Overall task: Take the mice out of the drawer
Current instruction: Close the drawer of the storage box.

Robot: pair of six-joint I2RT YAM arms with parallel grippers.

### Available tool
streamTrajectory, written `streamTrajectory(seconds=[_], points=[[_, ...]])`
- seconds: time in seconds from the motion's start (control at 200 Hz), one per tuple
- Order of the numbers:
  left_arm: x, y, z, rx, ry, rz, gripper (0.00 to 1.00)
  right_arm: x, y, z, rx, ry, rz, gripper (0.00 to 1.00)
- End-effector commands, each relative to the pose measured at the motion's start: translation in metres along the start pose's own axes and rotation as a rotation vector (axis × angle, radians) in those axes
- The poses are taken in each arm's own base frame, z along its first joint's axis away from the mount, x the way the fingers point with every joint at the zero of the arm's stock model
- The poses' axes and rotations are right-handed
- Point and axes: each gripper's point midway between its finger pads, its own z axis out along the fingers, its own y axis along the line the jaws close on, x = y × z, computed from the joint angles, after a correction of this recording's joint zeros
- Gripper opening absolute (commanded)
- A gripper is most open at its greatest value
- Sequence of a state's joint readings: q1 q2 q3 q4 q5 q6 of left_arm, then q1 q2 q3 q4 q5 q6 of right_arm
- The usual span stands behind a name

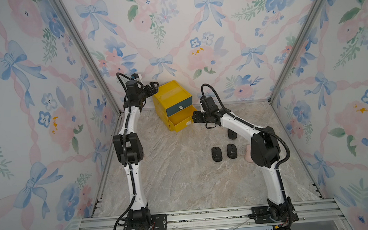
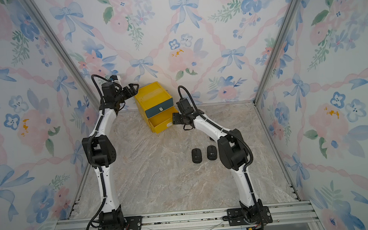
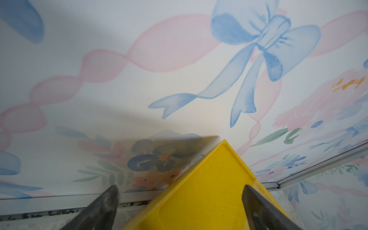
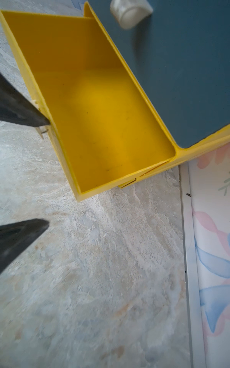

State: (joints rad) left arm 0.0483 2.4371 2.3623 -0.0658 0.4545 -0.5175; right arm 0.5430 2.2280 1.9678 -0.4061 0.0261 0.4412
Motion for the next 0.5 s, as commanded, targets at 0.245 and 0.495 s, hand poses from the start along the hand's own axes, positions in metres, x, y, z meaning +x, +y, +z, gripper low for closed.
streamTrajectory(seconds=[0.245,0.495], points=[[0.052,-0.046,0.003,0.204,0.219,-0.055,0.85,-0.009,0.008,0.008,-0.043,0.001,0.008,0.74],[0.098,-0.092,-0.032,0.189,0.346,-0.033,0.74,-0.007,0.011,-0.001,-0.054,0.011,0.033,0.74]])
